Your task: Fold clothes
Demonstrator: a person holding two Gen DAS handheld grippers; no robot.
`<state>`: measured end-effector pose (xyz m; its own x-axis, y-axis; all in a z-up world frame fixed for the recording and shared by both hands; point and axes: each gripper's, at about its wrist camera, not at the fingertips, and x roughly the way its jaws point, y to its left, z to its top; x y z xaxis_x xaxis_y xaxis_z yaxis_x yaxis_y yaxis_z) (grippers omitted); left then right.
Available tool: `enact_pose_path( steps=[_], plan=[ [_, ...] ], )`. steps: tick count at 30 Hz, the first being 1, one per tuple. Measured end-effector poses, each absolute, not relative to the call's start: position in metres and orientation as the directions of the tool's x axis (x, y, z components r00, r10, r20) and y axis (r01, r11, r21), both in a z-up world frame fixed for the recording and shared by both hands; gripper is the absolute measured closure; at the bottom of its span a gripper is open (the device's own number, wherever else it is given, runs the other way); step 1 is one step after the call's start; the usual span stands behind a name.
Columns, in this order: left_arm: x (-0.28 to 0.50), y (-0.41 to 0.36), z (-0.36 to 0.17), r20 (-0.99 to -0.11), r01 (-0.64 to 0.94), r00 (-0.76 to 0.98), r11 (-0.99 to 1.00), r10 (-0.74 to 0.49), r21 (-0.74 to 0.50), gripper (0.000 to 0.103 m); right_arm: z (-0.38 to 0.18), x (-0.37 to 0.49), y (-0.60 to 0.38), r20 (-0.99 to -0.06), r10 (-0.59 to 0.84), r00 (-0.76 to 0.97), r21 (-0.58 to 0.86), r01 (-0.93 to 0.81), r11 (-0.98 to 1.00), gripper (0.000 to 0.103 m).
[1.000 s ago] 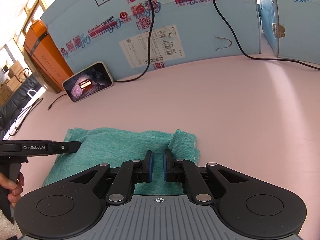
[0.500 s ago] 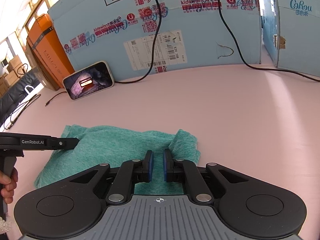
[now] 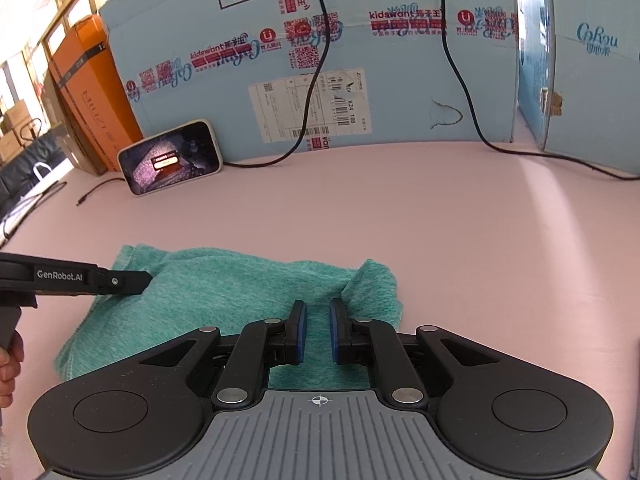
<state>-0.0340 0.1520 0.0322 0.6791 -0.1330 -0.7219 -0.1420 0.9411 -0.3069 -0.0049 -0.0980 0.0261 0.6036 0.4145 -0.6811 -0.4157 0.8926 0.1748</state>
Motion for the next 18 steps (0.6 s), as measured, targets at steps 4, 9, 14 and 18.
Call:
enact_pose_path(
  steps=[4,9,14,18],
  plan=[
    [-0.035,0.152,0.032,-0.72,-0.142,0.681,0.94,-0.133,-0.309,0.099,0.03,-0.011,-0.09,-0.682,0.379,0.625,0.114,-0.421,0.9,0.087],
    [-0.04,0.149,0.03,-0.7,-0.144,0.704,0.941,-0.121,-0.307,0.099,0.03,-0.021,-0.083,-0.653,0.345,0.674,0.047,-0.419,0.907,0.087],
    [-0.052,0.138,0.026,-0.651,-0.157,0.756,0.947,-0.067,-0.279,0.099,0.019,-0.038,-0.085,-0.566,0.344,0.749,-0.01,-0.423,0.906,0.085],
    [-0.066,0.121,0.021,-0.583,-0.165,0.812,0.965,0.016,-0.203,0.099,0.02,-0.041,-0.084,-0.548,0.33,0.769,-0.032,-0.414,0.91,0.081]
  ],
)
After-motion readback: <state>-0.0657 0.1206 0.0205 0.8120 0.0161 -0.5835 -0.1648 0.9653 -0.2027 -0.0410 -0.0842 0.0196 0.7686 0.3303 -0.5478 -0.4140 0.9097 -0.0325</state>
